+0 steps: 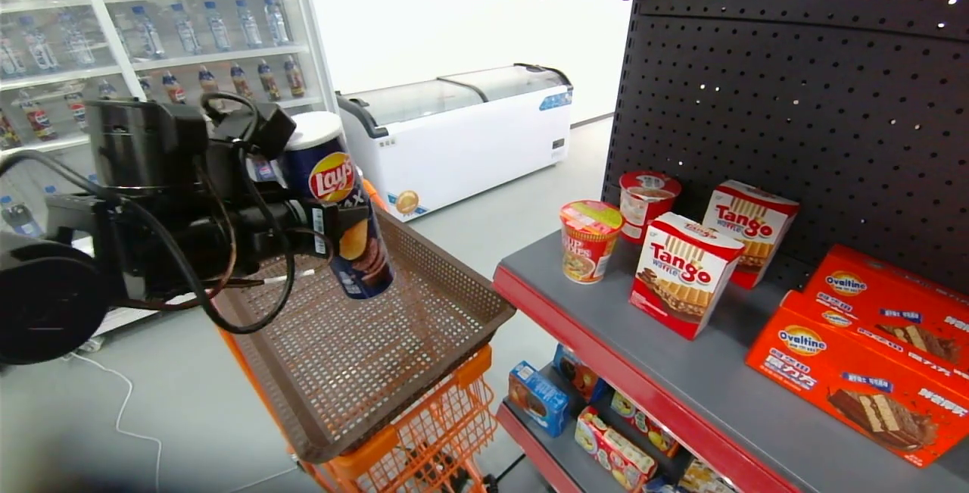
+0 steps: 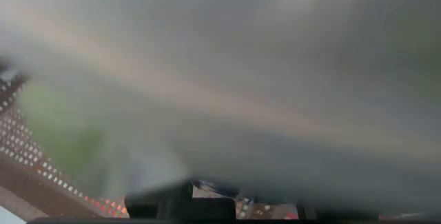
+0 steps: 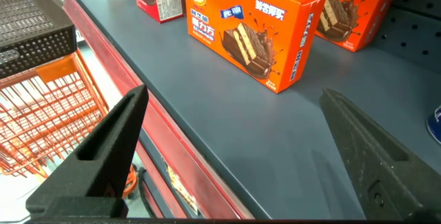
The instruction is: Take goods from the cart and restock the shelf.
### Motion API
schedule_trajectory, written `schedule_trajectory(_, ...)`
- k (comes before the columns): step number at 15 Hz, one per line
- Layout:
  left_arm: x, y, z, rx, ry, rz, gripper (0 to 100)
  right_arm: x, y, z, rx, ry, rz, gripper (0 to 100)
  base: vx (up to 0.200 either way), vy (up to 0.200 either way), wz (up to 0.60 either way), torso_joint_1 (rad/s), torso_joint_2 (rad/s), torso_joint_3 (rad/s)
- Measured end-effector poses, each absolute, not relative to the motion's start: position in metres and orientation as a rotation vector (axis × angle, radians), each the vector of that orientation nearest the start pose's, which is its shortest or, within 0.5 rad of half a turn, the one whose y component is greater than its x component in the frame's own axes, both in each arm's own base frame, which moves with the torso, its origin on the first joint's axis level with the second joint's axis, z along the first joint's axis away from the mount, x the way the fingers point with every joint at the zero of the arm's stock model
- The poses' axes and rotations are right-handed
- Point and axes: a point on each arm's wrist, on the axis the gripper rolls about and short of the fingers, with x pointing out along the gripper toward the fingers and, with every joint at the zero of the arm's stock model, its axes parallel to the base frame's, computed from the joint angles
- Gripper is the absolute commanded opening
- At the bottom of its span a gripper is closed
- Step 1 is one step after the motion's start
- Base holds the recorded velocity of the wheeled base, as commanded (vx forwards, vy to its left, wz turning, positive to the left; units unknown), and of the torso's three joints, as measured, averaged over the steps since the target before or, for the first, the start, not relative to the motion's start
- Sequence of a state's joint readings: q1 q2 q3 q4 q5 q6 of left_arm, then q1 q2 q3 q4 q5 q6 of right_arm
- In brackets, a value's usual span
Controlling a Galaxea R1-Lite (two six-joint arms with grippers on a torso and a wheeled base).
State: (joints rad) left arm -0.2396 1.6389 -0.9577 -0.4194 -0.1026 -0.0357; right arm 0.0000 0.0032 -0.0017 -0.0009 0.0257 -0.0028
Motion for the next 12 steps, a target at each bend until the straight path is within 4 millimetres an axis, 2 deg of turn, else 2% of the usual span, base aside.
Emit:
schedule_trajectory(3, 0.26, -0.068, 0.235, -0.029, 0.202, -0.377, 0, -0.023, 0.001, 0.076, -0.003, 0.001, 0.025, 100, 0.0, 0.0, 0.0, 0.0, 0.0, 0.0)
schedule_trajectory(5, 0.236, -0.064, 0.24, -0.034, 0.26, -0.433, 0, -0.023, 0.001, 0.076, -0.003, 0.001, 0.025, 100, 0.0, 0.0, 0.0, 0.0, 0.0, 0.0)
schedule_trajectory(7, 0.211, -0.059, 0.235, -0.029, 0.364, -0.49, 0, -0.023, 0.001, 0.076, -0.003, 0.001, 0.025, 100, 0.0, 0.0, 0.0, 0.0, 0.0, 0.0)
schedule_trajectory(8, 0.201, -0.06, 0.235, -0.013, 0.357, -0.524, 0, -0.023, 0.001, 0.076, -0.003, 0.001, 0.026, 100, 0.0, 0.0, 0.0, 0.0, 0.0, 0.0)
schedule_trajectory(10, 0.191, -0.065, 0.24, -0.009, 0.325, -0.636, 0, -0.023, 0.001, 0.076, -0.003, 0.001, 0.025, 100, 0.0, 0.0, 0.0, 0.0, 0.0, 0.0)
schedule_trajectory(12, 0.19, -0.075, 0.254, -0.001, 0.207, -0.804, 0, -0.023, 0.001, 0.076, -0.003, 0.001, 0.025, 100, 0.0, 0.0, 0.0, 0.0, 0.0, 0.0)
